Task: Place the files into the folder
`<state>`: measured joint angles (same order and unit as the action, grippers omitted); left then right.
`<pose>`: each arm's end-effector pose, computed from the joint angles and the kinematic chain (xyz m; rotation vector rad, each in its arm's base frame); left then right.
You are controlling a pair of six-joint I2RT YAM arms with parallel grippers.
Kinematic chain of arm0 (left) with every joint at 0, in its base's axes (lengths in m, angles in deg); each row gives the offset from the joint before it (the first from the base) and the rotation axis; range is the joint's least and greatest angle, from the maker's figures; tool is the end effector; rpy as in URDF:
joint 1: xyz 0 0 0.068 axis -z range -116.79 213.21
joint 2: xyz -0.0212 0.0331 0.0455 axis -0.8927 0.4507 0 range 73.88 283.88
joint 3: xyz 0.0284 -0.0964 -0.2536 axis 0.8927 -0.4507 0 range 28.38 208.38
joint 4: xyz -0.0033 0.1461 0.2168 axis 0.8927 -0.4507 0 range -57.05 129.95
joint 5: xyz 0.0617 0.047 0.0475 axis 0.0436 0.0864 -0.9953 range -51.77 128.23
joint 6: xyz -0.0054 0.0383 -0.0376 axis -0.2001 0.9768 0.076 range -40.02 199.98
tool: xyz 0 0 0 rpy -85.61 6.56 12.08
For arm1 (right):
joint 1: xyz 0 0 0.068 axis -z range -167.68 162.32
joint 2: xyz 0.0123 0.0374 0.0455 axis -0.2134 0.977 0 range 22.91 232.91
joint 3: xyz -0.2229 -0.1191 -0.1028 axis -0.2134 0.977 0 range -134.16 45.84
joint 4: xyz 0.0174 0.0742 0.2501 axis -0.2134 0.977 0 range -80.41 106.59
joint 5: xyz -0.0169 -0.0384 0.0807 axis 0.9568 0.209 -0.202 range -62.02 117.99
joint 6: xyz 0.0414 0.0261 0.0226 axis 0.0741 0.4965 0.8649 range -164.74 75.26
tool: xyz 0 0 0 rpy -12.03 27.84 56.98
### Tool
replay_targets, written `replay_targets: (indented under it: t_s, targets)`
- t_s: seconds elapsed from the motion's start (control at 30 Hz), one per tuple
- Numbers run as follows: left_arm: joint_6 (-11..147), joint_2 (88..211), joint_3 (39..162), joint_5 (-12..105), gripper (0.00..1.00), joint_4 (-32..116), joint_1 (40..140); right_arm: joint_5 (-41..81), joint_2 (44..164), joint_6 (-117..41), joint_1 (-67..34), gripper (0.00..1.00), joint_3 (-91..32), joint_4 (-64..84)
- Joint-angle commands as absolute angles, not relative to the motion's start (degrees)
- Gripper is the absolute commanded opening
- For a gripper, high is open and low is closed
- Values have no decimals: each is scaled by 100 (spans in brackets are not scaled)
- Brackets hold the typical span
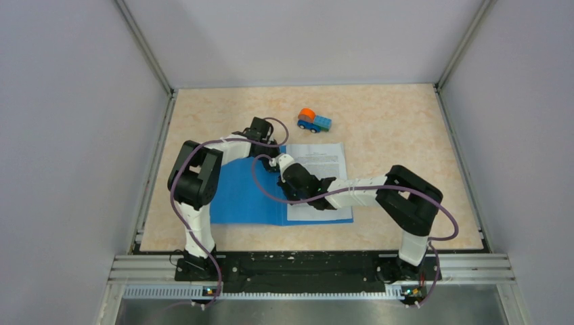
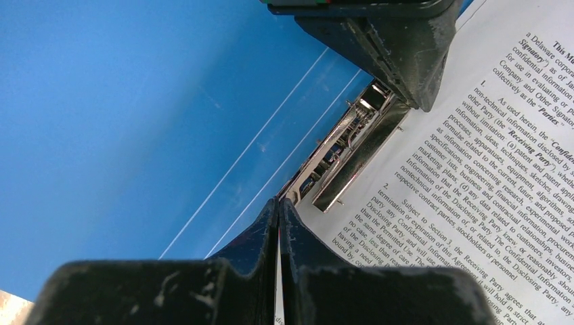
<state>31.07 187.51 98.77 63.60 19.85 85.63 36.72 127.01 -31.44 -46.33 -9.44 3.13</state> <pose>0.3575 -0.1640 0.1363 -0.5097 2.8353 -0.9234 0.1979 0.3144 0.1511 -0.8307 2.1931 0.4630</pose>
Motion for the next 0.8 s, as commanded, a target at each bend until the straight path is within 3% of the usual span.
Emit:
replay_targets:
  t_s: [0.0, 0.4, 0.77]
  targets:
    - [3258, 19203, 9576, 5414, 0, 1852, 8650, 3261, 12851, -2962, -4688, 0, -802, 1373]
    - [3459, 18987, 9894, 5369, 0, 1621, 8650, 3357, 11954, -2525, -4448, 0, -883, 1483]
    - [3647, 18361, 10807, 5463, 0, 1399, 8780, 4181, 10924, -1686, -4231, 23, -458, 786]
